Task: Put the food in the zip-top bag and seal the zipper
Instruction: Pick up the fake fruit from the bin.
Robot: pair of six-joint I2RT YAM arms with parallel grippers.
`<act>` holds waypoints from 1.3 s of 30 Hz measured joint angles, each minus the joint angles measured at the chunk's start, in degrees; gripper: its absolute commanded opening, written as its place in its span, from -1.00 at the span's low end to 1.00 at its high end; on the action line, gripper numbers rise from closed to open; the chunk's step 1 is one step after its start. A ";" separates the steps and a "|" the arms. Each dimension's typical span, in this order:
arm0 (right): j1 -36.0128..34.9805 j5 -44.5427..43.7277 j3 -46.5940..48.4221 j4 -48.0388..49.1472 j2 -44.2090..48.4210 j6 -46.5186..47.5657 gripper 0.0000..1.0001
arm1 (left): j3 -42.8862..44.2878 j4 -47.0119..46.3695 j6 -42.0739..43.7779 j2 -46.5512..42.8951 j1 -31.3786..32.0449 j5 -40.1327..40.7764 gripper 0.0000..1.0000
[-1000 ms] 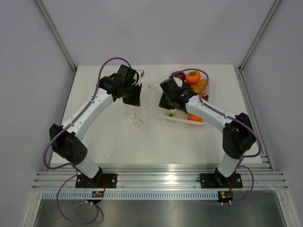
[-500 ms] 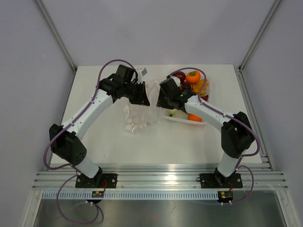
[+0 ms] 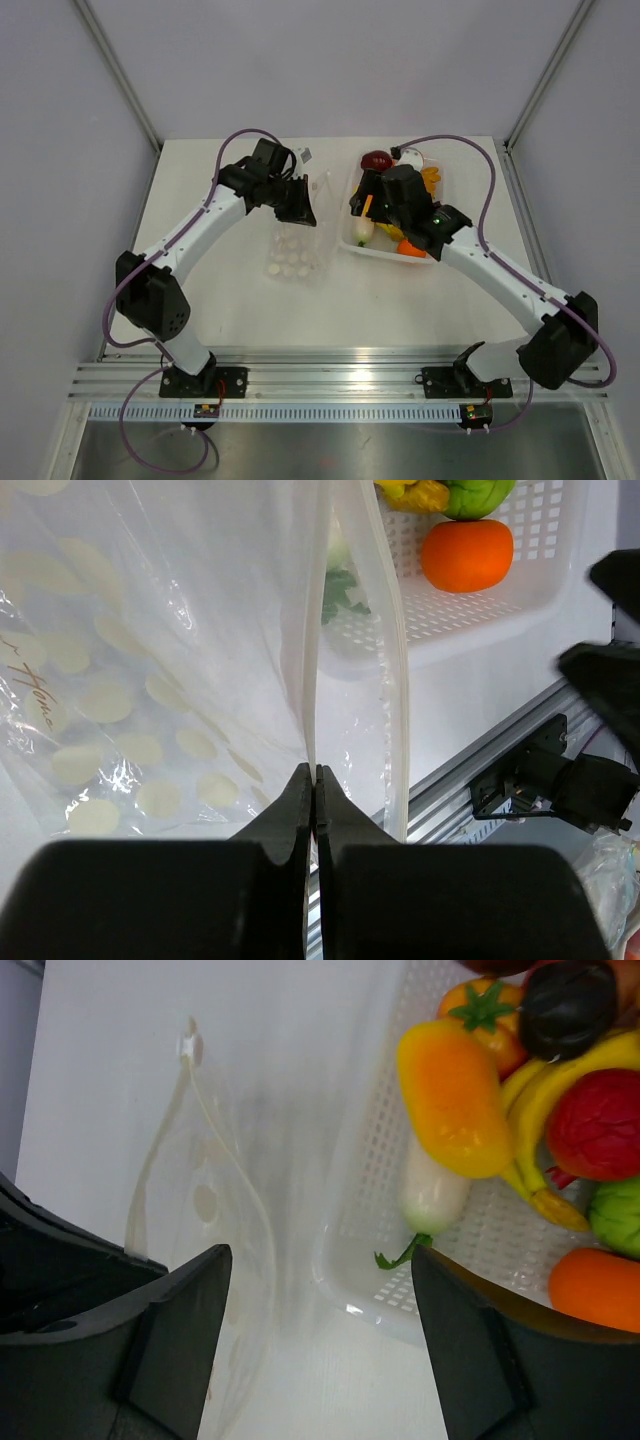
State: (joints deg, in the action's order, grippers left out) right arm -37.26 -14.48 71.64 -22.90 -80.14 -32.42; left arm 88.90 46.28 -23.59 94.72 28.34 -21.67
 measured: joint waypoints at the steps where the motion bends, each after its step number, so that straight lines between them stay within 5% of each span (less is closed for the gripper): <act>1: 0.68 -0.50 -1.05 0.68 1.40 0.17 0.56 | 0.00 0.02 -0.02 0.15 0.00 0.13 -1.00; 6: 4.42 -4.98 -2.86 2.89 1.29 3.26 0.66 | 0.00 0.13 -0.02 0.28 0.00 0.85 -1.00; 14: 6.05 -4.74 6.08 -0.94 -14.47 13.64 0.99 | 0.00 0.37 0.00 0.37 0.00 1.29 -1.00; 27: 8.20 0.42 16.87 -4.33 -28.46 26.38 0.95 | 0.00 0.55 0.07 0.44 0.00 1.27 -1.00; 39: 8.50 2.91 17.20 -5.99 -32.74 28.50 0.33 | 0.00 0.57 0.68 0.44 0.00 1.29 -1.00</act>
State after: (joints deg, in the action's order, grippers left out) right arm -28.75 -11.57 88.84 -28.88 -112.88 -3.92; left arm 88.90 46.85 -22.92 95.15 28.34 -20.38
